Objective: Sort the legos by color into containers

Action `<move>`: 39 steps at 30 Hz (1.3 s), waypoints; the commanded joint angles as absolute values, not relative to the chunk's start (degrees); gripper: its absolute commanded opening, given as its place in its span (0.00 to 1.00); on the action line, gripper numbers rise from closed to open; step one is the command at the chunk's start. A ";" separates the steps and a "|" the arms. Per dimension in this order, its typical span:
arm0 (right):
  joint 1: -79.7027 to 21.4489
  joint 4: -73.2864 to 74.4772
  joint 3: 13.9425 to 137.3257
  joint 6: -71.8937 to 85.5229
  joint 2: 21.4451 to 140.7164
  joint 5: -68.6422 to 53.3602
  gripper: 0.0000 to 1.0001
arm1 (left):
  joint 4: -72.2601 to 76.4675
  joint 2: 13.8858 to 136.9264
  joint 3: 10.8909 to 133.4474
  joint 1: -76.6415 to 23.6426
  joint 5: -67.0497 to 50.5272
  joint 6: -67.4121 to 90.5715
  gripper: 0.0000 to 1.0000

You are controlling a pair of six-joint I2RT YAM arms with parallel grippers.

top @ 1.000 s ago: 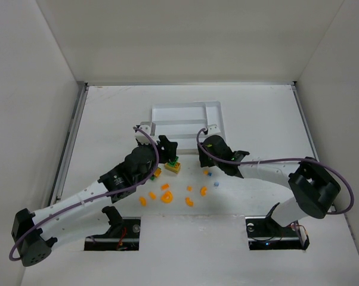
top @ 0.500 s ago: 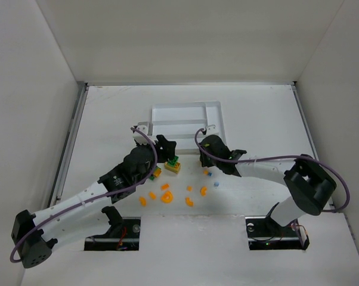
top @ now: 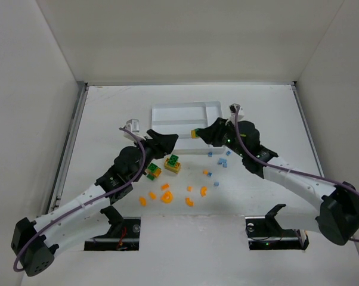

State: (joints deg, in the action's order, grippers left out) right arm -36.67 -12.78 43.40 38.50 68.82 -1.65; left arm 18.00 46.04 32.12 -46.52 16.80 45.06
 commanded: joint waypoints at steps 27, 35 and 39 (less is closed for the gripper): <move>-37.57 -64.60 41.93 80.16 89.39 -18.72 0.24 | 44.21 52.91 24.70 -37.22 5.45 67.32 0.47; -37.57 -64.42 40.43 79.63 87.54 -17.05 0.24 | 42.81 52.03 23.47 -34.33 4.40 68.11 0.49; -38.01 -65.13 40.78 79.98 88.77 -17.58 0.24 | 44.20 54.40 24.34 -33.62 3.78 68.47 0.50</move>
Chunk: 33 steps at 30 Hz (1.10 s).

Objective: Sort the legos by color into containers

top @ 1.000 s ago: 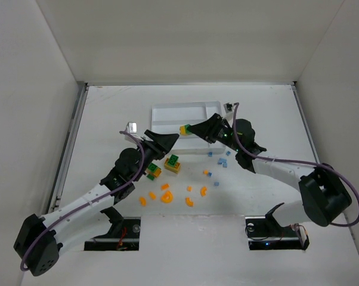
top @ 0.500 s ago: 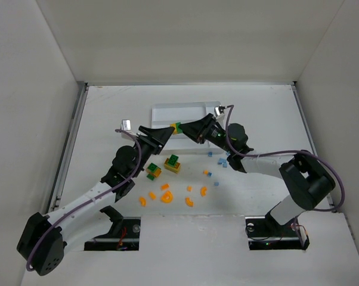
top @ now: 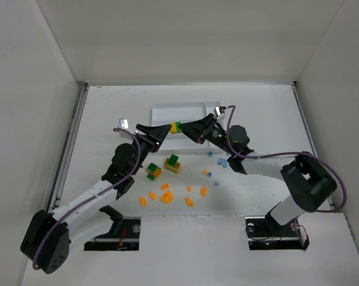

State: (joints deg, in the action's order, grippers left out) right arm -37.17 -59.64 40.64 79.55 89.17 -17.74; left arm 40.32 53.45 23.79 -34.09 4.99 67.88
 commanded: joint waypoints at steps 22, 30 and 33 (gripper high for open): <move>-38.80 -74.62 43.68 87.98 98.17 -18.20 0.24 | 51.15 56.87 23.55 -31.77 -1.23 71.46 0.34; -38.89 -74.62 42.80 87.71 98.00 -17.75 0.24 | 50.63 55.99 23.03 -32.30 -1.67 70.93 0.20; -38.71 -74.53 41.49 87.45 97.12 -17.75 0.24 | 50.36 55.29 22.41 -31.51 -1.93 70.58 0.12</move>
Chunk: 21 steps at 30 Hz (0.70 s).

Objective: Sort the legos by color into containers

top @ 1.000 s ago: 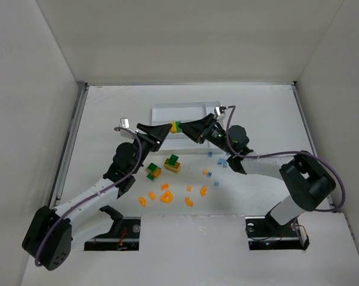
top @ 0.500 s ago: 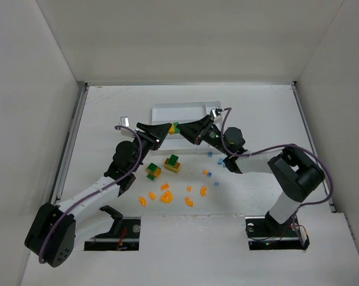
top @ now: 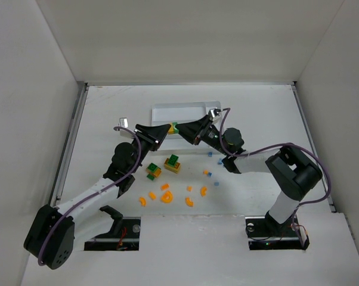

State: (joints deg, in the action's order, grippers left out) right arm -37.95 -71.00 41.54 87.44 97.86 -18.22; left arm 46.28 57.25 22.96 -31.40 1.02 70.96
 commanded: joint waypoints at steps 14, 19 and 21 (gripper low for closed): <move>-34.94 -74.18 36.83 85.78 95.01 -19.60 0.24 | 38.60 41.94 17.49 -20.44 -5.01 67.59 0.08; -32.48 -70.68 37.52 82.19 95.36 -21.71 0.23 | 33.58 36.40 16.09 -17.88 -6.33 66.62 0.08; -31.08 -62.71 39.36 77.64 95.36 -22.06 0.23 | 32.26 35.77 16.17 -18.49 -6.42 65.66 0.08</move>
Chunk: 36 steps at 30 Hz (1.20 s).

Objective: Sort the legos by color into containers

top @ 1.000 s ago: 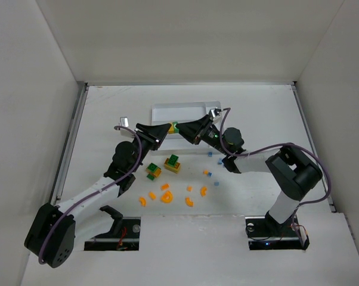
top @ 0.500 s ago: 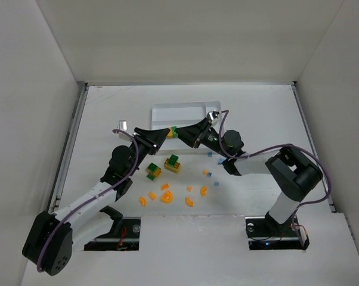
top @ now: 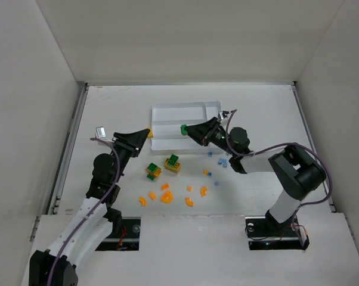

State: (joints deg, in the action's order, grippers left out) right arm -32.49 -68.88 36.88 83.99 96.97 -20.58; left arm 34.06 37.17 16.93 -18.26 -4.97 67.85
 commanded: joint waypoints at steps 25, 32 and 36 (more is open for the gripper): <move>-34.93 5.09 77.51 27.51 108.01 10.46 0.26 | 26.81 38.93 17.76 -30.80 1.40 54.49 0.11; -34.93 5.36 80.68 26.63 111.18 10.37 0.27 | 26.01 40.61 18.28 -30.98 2.55 53.44 0.11; -35.02 5.36 81.65 26.46 112.32 10.20 0.35 | 25.75 41.92 19.16 -30.89 2.64 53.00 0.11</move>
